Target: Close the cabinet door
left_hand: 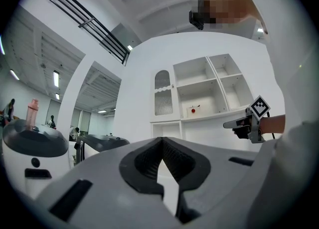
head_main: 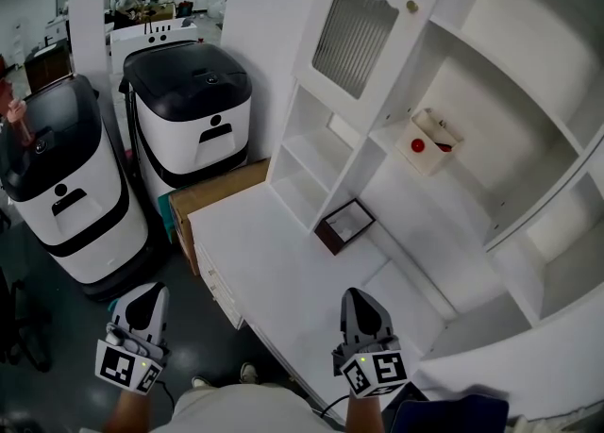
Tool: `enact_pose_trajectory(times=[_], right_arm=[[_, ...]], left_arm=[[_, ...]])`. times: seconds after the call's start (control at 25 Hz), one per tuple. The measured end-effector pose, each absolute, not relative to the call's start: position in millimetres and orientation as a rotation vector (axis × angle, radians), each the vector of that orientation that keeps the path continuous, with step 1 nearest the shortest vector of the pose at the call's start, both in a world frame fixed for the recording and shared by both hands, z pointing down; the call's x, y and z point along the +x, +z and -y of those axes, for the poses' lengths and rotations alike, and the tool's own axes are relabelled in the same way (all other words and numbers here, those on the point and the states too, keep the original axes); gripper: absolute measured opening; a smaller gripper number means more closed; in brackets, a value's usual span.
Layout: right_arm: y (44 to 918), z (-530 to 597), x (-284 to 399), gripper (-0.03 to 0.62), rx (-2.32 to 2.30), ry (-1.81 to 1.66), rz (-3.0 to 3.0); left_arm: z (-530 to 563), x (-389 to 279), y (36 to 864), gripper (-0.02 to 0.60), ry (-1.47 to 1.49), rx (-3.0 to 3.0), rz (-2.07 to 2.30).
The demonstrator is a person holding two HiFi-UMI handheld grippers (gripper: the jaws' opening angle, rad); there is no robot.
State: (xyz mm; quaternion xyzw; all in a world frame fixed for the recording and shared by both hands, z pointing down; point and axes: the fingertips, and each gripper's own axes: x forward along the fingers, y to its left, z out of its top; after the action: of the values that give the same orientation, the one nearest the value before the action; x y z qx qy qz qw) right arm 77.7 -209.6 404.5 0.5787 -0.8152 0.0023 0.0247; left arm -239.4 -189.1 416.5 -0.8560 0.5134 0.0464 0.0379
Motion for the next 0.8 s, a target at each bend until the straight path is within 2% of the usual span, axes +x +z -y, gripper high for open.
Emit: enact_pose_trajectory(times=[0.32,0.8], right_arm=[[407.5,217.6,75.5,-0.003,1.755,-0.001,2.528],[411.8,230.2,66.6,-0.003,1.749,0.024,2.574]], left_arm=[[198.7,-224.4,412.7,0.006,0.173,-2.661,-1.542],[203.7,-235.6,412.3,0.006,0.169,-2.644,-1.586]])
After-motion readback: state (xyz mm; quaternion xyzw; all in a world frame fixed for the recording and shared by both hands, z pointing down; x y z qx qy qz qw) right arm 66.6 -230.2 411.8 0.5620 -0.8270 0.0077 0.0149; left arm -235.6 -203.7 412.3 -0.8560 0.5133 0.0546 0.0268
